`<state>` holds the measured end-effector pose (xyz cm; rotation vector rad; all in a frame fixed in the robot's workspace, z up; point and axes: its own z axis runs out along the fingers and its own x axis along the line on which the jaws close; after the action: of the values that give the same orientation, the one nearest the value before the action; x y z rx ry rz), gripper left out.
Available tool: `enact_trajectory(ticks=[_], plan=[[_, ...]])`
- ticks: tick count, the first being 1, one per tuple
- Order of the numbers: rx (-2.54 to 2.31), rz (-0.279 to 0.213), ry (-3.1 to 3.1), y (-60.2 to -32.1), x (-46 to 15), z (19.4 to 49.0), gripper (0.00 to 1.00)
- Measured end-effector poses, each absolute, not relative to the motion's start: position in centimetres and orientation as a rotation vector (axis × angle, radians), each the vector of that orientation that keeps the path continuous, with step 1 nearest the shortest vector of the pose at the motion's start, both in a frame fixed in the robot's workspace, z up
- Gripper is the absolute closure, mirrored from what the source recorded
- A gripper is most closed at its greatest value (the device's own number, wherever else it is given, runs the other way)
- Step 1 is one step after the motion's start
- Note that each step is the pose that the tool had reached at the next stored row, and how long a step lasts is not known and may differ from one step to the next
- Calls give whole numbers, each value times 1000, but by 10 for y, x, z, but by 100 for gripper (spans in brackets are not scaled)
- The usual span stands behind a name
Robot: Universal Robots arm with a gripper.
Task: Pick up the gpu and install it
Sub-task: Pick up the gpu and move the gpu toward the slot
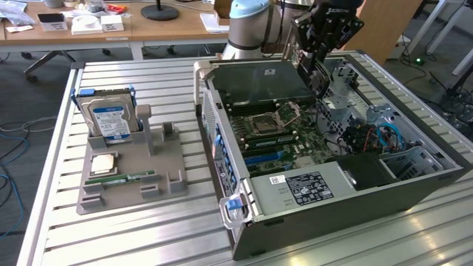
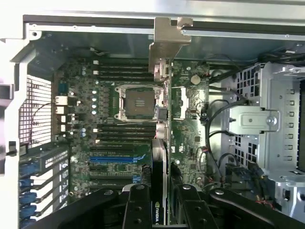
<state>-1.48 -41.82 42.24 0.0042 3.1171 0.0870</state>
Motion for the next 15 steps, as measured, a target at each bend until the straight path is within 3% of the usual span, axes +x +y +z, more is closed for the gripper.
enact_trajectory(ticks=[15], plan=[[4, 87, 3117, -418, 38, 422, 74]])
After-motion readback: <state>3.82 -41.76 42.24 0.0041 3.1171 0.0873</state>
